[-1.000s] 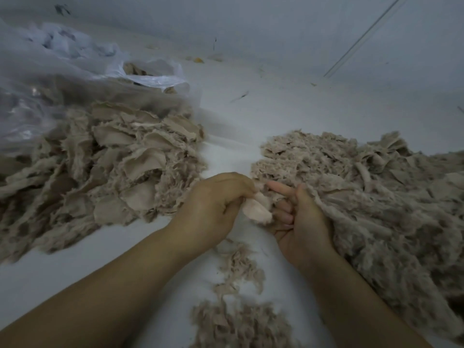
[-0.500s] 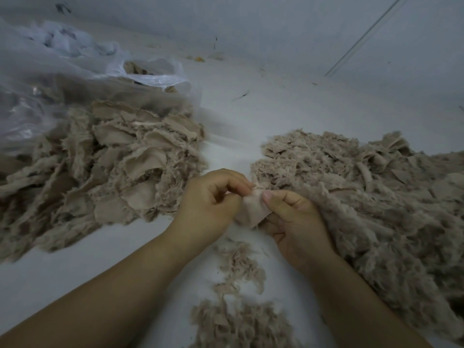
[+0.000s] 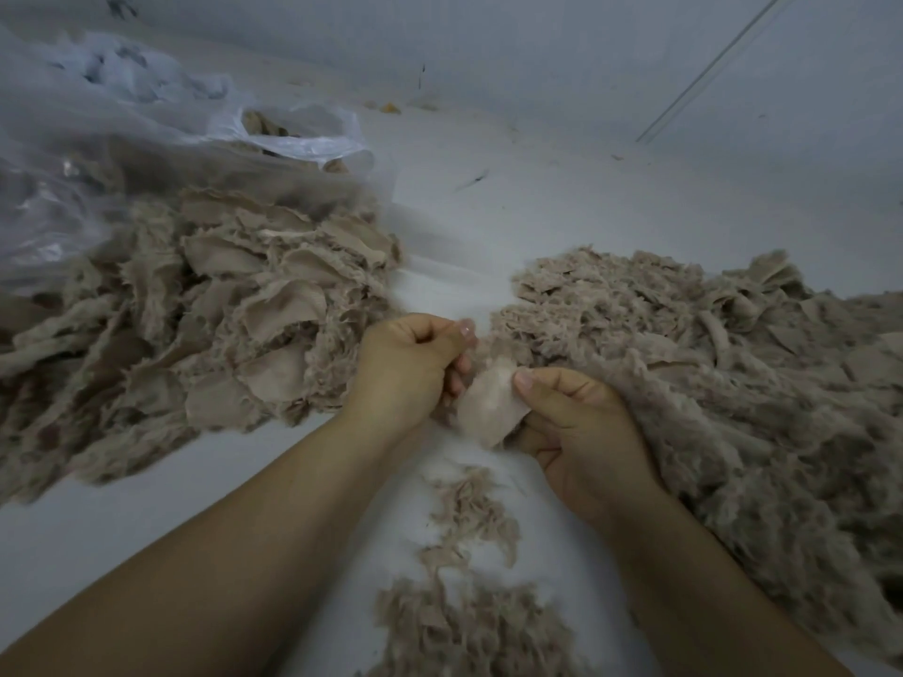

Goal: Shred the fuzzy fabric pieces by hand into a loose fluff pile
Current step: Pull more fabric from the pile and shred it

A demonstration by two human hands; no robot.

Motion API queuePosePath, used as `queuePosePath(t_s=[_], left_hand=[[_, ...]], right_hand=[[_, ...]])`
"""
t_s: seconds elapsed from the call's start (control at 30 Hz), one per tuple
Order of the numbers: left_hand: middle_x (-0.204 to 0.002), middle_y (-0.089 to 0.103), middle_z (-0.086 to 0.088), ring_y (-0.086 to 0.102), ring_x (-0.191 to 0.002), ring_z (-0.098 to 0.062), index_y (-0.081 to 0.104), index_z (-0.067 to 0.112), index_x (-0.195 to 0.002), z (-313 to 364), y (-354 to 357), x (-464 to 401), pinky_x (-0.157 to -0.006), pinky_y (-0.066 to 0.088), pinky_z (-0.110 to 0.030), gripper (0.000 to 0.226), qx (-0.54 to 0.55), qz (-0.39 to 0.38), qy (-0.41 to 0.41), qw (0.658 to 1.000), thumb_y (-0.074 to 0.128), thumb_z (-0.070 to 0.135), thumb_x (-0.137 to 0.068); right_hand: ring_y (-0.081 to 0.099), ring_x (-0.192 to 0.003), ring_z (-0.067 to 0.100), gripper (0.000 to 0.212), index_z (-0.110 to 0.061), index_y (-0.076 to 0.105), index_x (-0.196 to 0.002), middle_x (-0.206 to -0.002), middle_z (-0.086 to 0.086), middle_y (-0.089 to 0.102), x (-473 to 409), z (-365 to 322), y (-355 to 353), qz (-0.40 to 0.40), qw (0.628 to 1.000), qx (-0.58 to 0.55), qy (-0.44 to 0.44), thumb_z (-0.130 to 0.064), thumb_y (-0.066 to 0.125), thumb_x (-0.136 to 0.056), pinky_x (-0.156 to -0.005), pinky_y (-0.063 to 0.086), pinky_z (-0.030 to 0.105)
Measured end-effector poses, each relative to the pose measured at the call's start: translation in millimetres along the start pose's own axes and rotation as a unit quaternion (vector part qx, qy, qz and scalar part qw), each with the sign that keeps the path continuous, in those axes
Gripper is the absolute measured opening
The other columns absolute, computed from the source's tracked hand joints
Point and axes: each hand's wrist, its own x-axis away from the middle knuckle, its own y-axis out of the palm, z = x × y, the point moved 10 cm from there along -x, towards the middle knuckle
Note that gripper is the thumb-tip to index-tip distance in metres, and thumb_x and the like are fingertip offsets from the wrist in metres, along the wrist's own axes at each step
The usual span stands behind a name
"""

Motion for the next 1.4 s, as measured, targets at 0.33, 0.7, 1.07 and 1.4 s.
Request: queuePosePath(t_s=[0.33,0.7,1.07,1.4], left_hand=[[-0.068,0.064,0.023,0.059,-0.063,0.002,0.076,0.009,-0.085,35,13,9,-0.058,0.045,-0.017,0.02,-0.183,-0.034,0.163,0.969,0.062,0.019,-0.095],[-0.047,0.05,-0.003,0.033,-0.032,-0.01,0.064,0.008,-0.074,18,-11,11,-0.033,0.025,-0.015,0.018,-0.031,-0.072,0.002,0.997,0.062,0.008,-0.092],[-0.058,0.062,-0.004,0.05,-0.041,-0.01,0.066,0.019,-0.064,27,-11,14,-0.039,0.041,-0.02,0.026,-0.104,-0.034,0.047,0.993,0.073,0.006,-0.085],[-0.086,0.061,-0.012,0.059,-0.075,-0.035,0.067,0.007,-0.091,70,10,37,-0.052,0.047,-0.038,0.026,-0.653,0.019,0.329,0.682,0.075,0.003,-0.067]], right_hand=[[0.025,-0.038,0.003,0.023,-0.004,0.06,-0.068,-0.043,-0.004,0.033,0,-2,1,0.018,0.999,-0.051,0.003,-0.024,0.064,-0.079,-0.037,0.026,0.015],[0.023,-0.039,0.004,0.027,-0.009,0.063,-0.065,-0.059,0.004,0.032,0,0,-7,0.05,0.998,-0.038,0.004,-0.028,0.062,-0.085,-0.038,0.022,0.016],[0.03,-0.041,0.009,0.026,-0.004,0.065,-0.071,-0.048,0.0,0.04,1,0,-3,0.023,1.0,0.004,-0.001,-0.029,0.067,-0.078,-0.04,0.029,0.019],[0.027,-0.038,0.002,0.024,-0.003,0.057,-0.075,-0.048,-0.006,0.03,-4,2,-5,0.045,0.997,-0.066,0.012,-0.026,0.058,-0.081,-0.036,0.023,0.014]])
